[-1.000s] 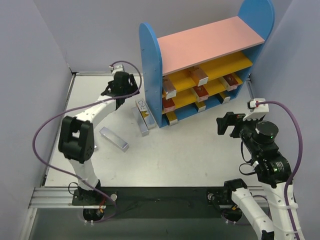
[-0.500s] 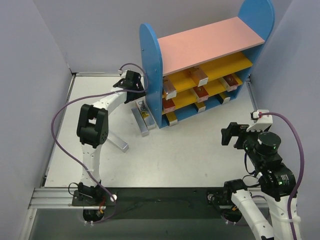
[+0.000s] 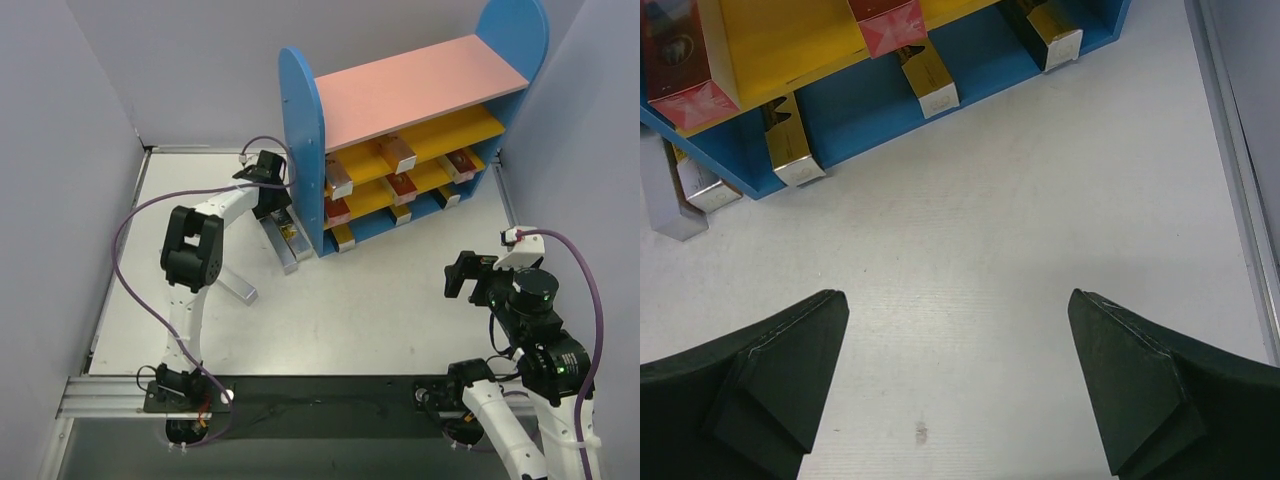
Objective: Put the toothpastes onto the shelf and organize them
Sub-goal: Pick up the toothpaste from the center of the board.
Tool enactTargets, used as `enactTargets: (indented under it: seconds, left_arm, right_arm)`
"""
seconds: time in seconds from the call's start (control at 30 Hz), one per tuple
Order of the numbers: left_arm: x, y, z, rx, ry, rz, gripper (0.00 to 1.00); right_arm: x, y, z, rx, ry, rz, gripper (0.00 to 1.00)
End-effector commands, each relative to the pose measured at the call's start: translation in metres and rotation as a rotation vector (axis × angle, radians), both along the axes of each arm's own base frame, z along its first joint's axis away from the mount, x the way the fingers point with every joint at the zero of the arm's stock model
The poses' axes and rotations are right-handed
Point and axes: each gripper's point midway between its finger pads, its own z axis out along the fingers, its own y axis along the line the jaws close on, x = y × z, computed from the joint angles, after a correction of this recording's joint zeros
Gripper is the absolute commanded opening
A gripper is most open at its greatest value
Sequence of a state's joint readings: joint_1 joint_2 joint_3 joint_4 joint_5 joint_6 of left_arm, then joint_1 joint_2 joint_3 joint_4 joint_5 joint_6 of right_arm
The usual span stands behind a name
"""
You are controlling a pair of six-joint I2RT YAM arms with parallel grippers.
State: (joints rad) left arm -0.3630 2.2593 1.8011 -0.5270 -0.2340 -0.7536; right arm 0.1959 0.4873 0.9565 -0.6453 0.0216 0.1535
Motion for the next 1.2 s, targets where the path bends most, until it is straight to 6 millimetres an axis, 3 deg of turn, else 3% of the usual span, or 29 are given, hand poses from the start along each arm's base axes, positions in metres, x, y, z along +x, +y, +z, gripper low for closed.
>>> enactTargets:
  seconds: [0.0,0.3,0.47,0.67,0.8,0.93,1.17]
  left_arm:
    - [-0.029,0.013,0.007,0.054,0.039,0.019,0.65]
    - [-0.083,0.048,0.017,0.101,0.075,0.054,0.48]
    - [-0.097,0.052,0.031,0.067,0.062,0.096,0.42]
    - [-0.100,0.038,0.065,-0.023,0.020,0.132,0.37]
    - [-0.108,0.027,0.093,-0.082,-0.029,0.136,0.36]
    - [-0.119,0.019,0.112,-0.138,-0.060,0.137,0.36]
    - [-0.142,-0.005,0.141,-0.246,-0.116,0.107,0.35]
  right_arm:
    - [0.002,-0.004,-0.002,0.003,0.004,-0.027,1.00]
    - [0.005,0.003,-0.004,0.021,0.014,0.001,1.00]
    - [0.006,0.018,-0.011,0.057,0.023,0.073,1.00]
    - [0.007,0.044,-0.016,0.170,0.002,0.168,0.99]
    - [0.007,0.061,-0.035,0.240,0.024,0.222,0.99]
    - [0.009,0.079,-0.042,0.321,0.022,0.285,0.99]
    - [0.017,0.109,-0.037,0.448,-0.014,0.381,0.99]
